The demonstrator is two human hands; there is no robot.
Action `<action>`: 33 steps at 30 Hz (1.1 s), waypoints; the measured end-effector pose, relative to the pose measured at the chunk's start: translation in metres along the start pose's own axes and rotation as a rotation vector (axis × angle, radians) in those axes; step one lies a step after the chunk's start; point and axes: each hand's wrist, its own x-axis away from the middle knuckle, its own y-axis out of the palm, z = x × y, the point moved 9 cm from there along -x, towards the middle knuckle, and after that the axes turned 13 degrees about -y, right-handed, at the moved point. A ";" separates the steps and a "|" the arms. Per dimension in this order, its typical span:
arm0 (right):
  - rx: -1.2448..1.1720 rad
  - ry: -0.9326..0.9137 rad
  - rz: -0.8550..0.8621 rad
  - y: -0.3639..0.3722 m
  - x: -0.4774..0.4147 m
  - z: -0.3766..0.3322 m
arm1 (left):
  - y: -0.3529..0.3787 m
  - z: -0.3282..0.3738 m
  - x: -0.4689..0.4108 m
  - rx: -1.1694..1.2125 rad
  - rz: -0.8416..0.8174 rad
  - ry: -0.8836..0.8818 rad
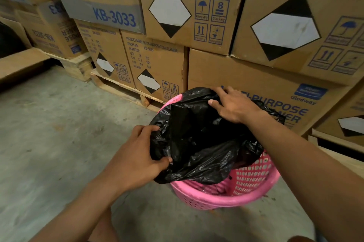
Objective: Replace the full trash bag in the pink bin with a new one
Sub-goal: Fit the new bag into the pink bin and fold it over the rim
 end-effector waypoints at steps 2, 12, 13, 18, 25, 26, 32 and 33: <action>0.080 -0.024 0.018 -0.001 -0.003 -0.006 | 0.005 0.001 0.000 0.007 -0.086 -0.007; 0.102 -0.326 0.092 -0.003 -0.025 -0.065 | -0.001 0.014 0.007 0.022 -0.012 -0.006; 0.074 -0.329 0.083 -0.002 -0.027 -0.065 | -0.003 0.016 0.007 0.039 -0.012 -0.003; 0.054 -0.265 0.008 0.000 -0.037 -0.064 | 0.015 0.021 0.002 0.019 -0.132 0.028; 0.078 -0.241 0.052 -0.006 -0.050 -0.076 | -0.015 0.026 -0.022 0.189 0.269 0.001; 0.049 -0.260 0.060 -0.006 -0.050 -0.082 | -0.017 0.029 -0.026 0.186 0.313 0.011; 0.033 -0.295 -0.087 0.007 -0.057 -0.088 | 0.013 0.023 -0.040 0.155 0.160 0.013; 0.059 -0.289 -0.121 0.010 -0.058 -0.085 | 0.015 0.020 -0.041 0.184 0.126 0.000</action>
